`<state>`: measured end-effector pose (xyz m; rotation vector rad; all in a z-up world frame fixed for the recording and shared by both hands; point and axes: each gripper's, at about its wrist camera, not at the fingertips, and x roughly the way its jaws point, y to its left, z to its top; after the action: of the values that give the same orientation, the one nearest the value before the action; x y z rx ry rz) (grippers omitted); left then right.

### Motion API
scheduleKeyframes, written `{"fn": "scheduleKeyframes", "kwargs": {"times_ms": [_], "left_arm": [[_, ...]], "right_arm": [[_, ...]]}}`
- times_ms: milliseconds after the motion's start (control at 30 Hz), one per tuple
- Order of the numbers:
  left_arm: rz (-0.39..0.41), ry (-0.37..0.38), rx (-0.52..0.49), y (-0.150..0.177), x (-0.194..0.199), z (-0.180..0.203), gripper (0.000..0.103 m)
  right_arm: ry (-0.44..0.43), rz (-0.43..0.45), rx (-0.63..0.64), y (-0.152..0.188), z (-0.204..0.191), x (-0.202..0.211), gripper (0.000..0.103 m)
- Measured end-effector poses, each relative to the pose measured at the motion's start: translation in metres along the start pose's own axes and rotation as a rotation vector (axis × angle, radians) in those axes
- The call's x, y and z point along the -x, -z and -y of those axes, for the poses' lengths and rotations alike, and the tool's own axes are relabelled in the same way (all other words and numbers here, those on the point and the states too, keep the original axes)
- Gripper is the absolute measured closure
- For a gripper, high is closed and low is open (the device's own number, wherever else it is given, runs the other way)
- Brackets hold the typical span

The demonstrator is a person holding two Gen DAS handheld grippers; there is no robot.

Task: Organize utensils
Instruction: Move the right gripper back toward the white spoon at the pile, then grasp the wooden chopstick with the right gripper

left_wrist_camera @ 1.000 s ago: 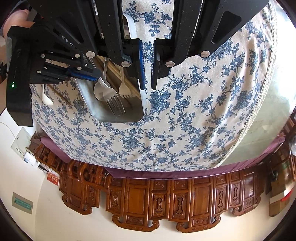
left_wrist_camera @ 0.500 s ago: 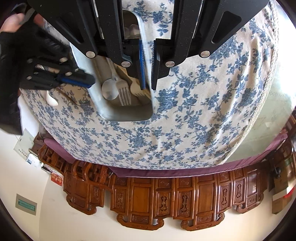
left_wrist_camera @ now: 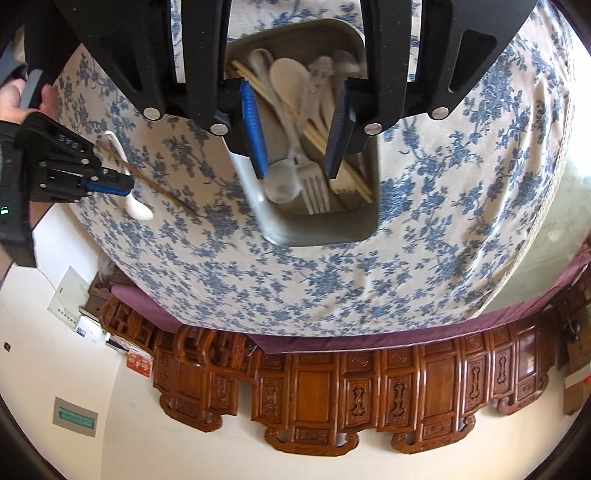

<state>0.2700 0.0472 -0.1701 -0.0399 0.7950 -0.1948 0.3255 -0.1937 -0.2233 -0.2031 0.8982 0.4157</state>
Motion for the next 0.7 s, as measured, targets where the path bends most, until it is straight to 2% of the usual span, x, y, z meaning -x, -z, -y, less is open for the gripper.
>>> {"fn": "scheduleKeyframes", "kwargs": {"times_ms": [67,133,300,467,633,700], "left_arm": [[0.006,0.003,-0.008,0.001,0.001,0.007,0.062],[0.008,0.005,-0.015,0.002,0.002,0.014,0.057],[-0.008,0.007,-0.031,0.007,-0.003,0.026,0.048],[-0.028,0.006,-0.042,0.012,-0.009,0.033,0.048],[-0.031,0.012,-0.043,0.015,-0.009,0.040,0.048],[-0.032,0.012,-0.048,0.016,-0.009,0.044,0.048]], "right_arm": [[0.006,-0.018,-0.008,0.007,0.011,-0.007,0.093],[0.011,-0.032,-0.011,0.012,0.019,-0.013,0.079],[-0.004,-0.074,-0.022,0.021,0.033,-0.028,0.078],[0.008,-0.115,0.009,0.024,0.033,-0.041,0.078],[0.005,-0.121,0.027,0.027,0.032,-0.045,0.095],[-0.005,-0.118,0.035,0.028,0.031,-0.045,0.096]]}}
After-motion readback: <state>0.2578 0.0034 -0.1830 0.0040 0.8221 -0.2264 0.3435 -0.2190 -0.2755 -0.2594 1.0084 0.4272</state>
